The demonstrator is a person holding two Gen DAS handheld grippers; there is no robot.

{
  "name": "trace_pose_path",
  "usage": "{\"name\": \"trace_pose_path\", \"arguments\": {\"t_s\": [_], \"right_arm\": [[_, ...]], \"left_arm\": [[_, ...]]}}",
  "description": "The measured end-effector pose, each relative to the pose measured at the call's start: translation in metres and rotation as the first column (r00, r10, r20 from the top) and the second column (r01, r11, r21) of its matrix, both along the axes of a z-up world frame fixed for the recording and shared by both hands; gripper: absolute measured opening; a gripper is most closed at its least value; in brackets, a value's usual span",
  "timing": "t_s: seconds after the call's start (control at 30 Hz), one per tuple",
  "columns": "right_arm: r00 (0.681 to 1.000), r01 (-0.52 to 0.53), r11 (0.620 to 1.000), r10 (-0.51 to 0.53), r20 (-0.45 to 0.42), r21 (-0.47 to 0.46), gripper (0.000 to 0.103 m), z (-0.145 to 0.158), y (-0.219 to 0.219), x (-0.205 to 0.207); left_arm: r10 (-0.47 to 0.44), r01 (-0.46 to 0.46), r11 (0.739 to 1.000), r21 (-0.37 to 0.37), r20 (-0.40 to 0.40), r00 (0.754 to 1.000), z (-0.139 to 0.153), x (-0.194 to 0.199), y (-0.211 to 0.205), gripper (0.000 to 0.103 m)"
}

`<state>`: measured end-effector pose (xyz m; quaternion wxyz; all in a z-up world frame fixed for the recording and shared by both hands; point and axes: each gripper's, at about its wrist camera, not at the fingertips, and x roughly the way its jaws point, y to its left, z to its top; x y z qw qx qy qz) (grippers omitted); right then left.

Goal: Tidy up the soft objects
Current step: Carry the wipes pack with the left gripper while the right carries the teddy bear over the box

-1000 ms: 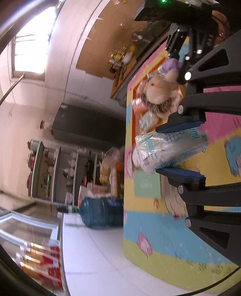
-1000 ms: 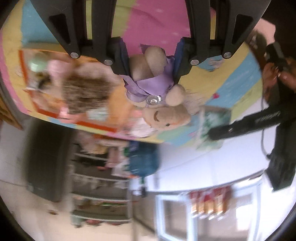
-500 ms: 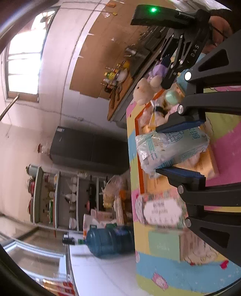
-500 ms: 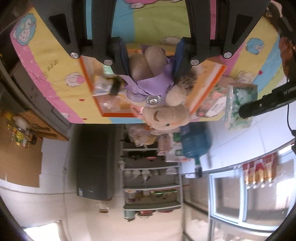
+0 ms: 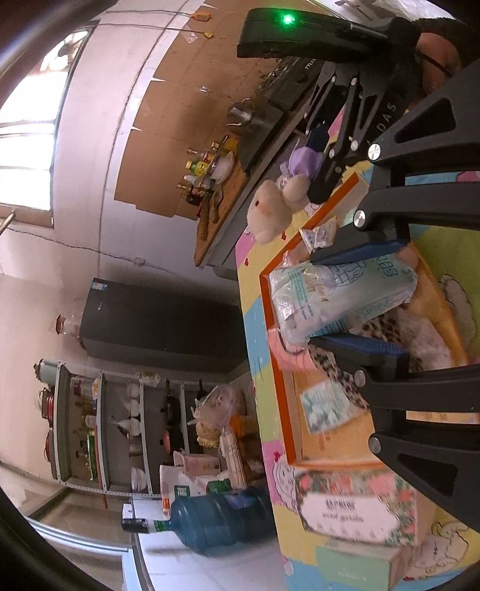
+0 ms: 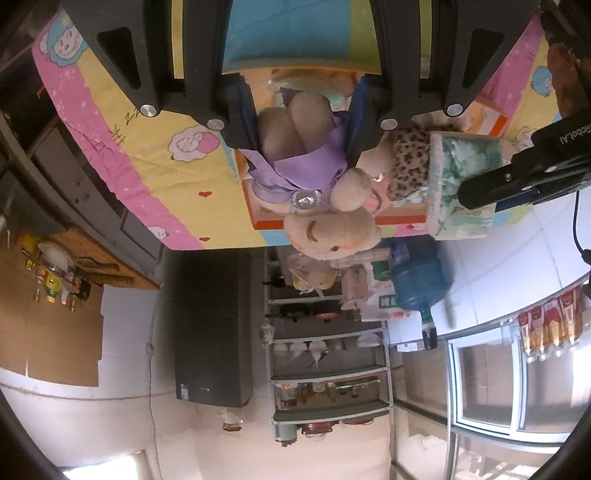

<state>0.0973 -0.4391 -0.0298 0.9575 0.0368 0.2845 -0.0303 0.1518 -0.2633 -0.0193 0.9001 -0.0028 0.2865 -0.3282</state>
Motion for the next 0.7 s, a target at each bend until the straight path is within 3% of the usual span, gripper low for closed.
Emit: {"name": "trace_pose_path", "arguments": {"t_s": [0.7], "right_arm": [[0.991,-0.015,1.0,0.017,-0.13,0.01,0.043,-0.041,-0.01,0.065]], "left_arm": [[-0.004,0.01,0.997,0.077,-0.076,0.997,-0.042,0.048,-0.047,0.036]]}}
